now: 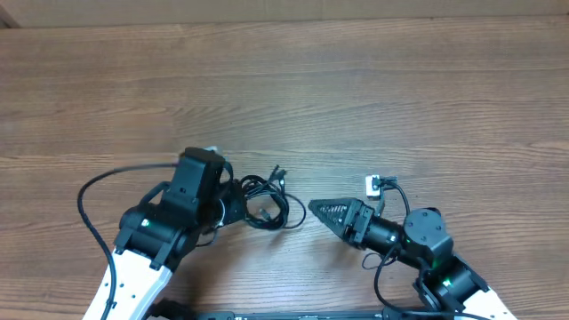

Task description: Untangle cables

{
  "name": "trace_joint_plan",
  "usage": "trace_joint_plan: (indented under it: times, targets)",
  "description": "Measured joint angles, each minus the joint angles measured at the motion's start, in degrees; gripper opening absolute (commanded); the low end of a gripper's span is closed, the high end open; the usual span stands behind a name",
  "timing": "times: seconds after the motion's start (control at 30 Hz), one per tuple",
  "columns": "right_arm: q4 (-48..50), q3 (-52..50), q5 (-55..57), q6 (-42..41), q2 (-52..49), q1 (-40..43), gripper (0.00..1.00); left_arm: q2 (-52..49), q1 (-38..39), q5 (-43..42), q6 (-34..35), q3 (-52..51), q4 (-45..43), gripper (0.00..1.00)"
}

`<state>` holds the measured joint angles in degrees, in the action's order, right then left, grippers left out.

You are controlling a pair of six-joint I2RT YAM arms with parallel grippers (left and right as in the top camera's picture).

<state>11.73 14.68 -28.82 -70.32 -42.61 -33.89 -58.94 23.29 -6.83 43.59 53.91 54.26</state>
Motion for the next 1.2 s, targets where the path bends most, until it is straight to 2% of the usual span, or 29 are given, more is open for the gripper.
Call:
trace_joint_plan:
  times: [0.13,0.2,0.27,0.3,0.33,0.37,0.43,0.47,0.6,0.83,0.87,0.97,1.0,1.03,1.1,1.13,1.17,1.2]
  targets:
    - [0.2,0.0,-2.0,-4.5,-0.4,-2.4,1.00,-0.2,0.0,-0.7,17.0,0.0,-0.2,0.04]
    - [0.0,0.0,-1.2,-6.9,-1.2,-3.7,0.99,-0.2,0.0,-1.5,21.7,0.0,-0.2,0.04]
    - [-0.2,0.0,0.9,-10.4,-3.0,-5.0,0.92,-0.2,0.0,-2.6,24.3,0.0,-0.3,0.04]
    - [-0.1,0.0,2.2,-12.2,-4.4,-5.7,0.82,-0.2,0.0,-3.5,25.5,0.0,-0.3,0.04]
    - [0.6,0.0,4.2,-13.8,-6.4,-6.4,0.79,-0.2,0.0,-4.6,26.7,0.0,-0.2,0.04]
    - [1.8,-0.1,5.1,-14.5,-7.8,-6.6,0.77,-0.2,0.0,-5.2,27.0,0.0,-0.2,0.04]
    - [6.4,0.0,7.1,-16.5,-12.3,-6.8,0.50,-0.2,0.0,-7.1,26.8,0.0,-0.3,0.04]
    - [8.4,0.0,7.7,-17.6,-14.1,-6.7,0.42,-0.2,0.0,-7.9,26.3,0.0,-0.2,0.04]
    - [16.2,-0.1,8.7,-19.1,-18.4,-6.8,0.36,-0.2,0.0,-9.7,23.5,0.0,-0.3,0.04]
    - [16.9,-0.1,8.0,-21.2,-18.5,-6.8,0.36,-0.2,0.0,-11.4,22.0,0.0,-1.6,0.04]
    - [16.9,-0.1,8.0,-21.2,-18.5,-6.8,0.32,-0.2,0.0,-11.5,22.0,0.0,-1.6,0.04]
    - [16.8,-0.1,7.8,-22.3,-18.5,-6.8,0.09,-0.2,0.0,-12.2,22.0,0.0,-1.9,0.04]
    - [16.9,-0.1,7.8,-22.6,-18.5,-6.8,0.04,-0.2,0.0,-12.7,22.0,0.0,-2.0,0.04]
    - [16.8,-0.1,7.8,-23.0,-18.5,-6.8,0.04,-0.2,0.0,-12.8,22.0,0.0,-2.0,0.04]
    - [16.7,-0.1,7.9,-22.1,-18.5,-6.7,0.04,-0.2,0.0,-13.0,20.4,0.0,-2.0,0.22]
    - [16.7,-0.1,8.1,-19.2,-18.5,-6.7,0.04,-0.2,0.0,-13.1,18.8,0.0,-2.0,0.40]
    - [16.7,-0.1,8.3,-17.6,-18.5,-6.7,0.04,-0.2,0.0,-13.6,14.5,0.0,-2.0,0.63]
    - [16.7,-0.1,8.6,-15.0,-18.5,-6.7,0.04,-0.2,0.0,-13.6,10.9,0.0,-2.0,0.76]
